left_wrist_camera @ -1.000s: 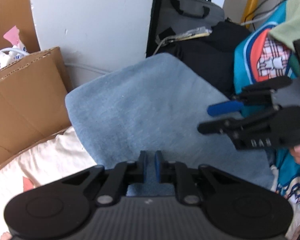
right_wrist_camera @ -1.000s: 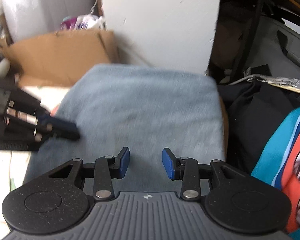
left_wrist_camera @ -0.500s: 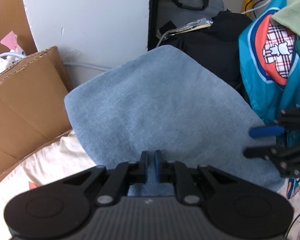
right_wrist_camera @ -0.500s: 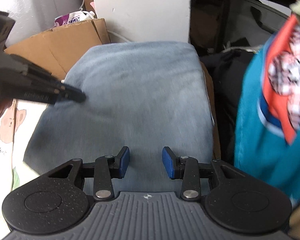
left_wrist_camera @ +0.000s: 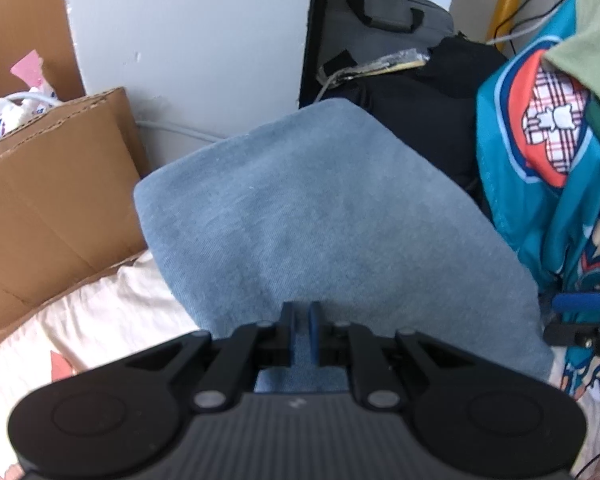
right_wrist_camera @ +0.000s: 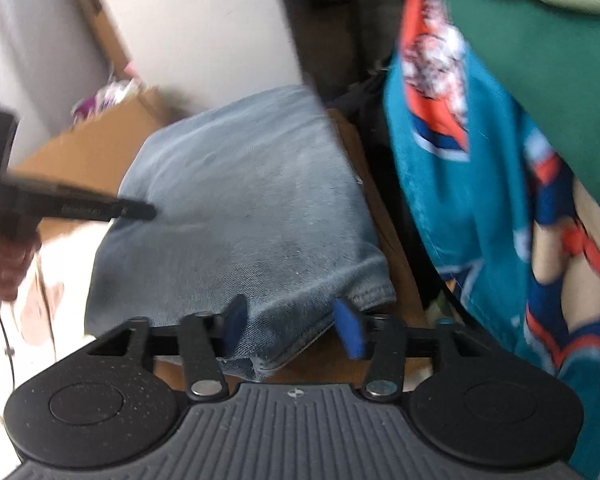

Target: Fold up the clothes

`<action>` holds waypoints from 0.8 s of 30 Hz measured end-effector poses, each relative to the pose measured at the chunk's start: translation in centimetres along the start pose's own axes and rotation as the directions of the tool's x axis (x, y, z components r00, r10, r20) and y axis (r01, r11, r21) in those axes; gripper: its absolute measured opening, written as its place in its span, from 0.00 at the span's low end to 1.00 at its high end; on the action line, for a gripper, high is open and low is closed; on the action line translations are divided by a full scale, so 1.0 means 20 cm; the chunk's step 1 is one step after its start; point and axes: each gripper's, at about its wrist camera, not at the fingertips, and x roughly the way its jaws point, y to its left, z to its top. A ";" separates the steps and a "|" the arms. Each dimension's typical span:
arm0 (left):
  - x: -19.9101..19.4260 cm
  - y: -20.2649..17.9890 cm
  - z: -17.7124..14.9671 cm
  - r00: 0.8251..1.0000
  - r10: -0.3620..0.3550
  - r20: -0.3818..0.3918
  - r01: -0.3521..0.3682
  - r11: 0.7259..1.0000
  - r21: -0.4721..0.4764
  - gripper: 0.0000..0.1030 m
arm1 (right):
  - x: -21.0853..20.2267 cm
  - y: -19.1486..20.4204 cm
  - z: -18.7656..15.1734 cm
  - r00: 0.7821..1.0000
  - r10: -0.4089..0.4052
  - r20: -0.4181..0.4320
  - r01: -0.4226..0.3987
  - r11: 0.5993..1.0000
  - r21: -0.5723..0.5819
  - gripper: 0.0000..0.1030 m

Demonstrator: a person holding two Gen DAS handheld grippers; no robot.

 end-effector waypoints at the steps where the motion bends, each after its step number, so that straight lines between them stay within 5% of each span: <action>1: -0.01 0.00 -0.01 1.000 -0.003 0.005 0.003 1.000 -0.008 0.09 | 0.00 -0.02 -0.02 1.000 0.002 0.016 -0.002 0.999 0.036 0.63; 12: -0.23 -0.03 -0.18 0.998 -0.045 0.049 0.051 0.991 -0.127 0.25 | 0.11 -0.23 -0.18 0.987 0.077 0.144 -0.131 0.901 0.413 0.64; 16: -0.28 -0.08 -0.23 0.998 -0.037 0.057 0.045 0.991 -0.129 0.46 | 0.16 -0.27 -0.24 0.976 0.098 0.194 -0.184 0.845 0.501 0.64; 24: -0.26 -0.09 -0.34 0.996 -0.088 0.030 0.092 0.977 -0.191 0.50 | 0.27 -0.29 -0.37 0.947 0.176 0.268 -0.310 0.720 0.621 0.64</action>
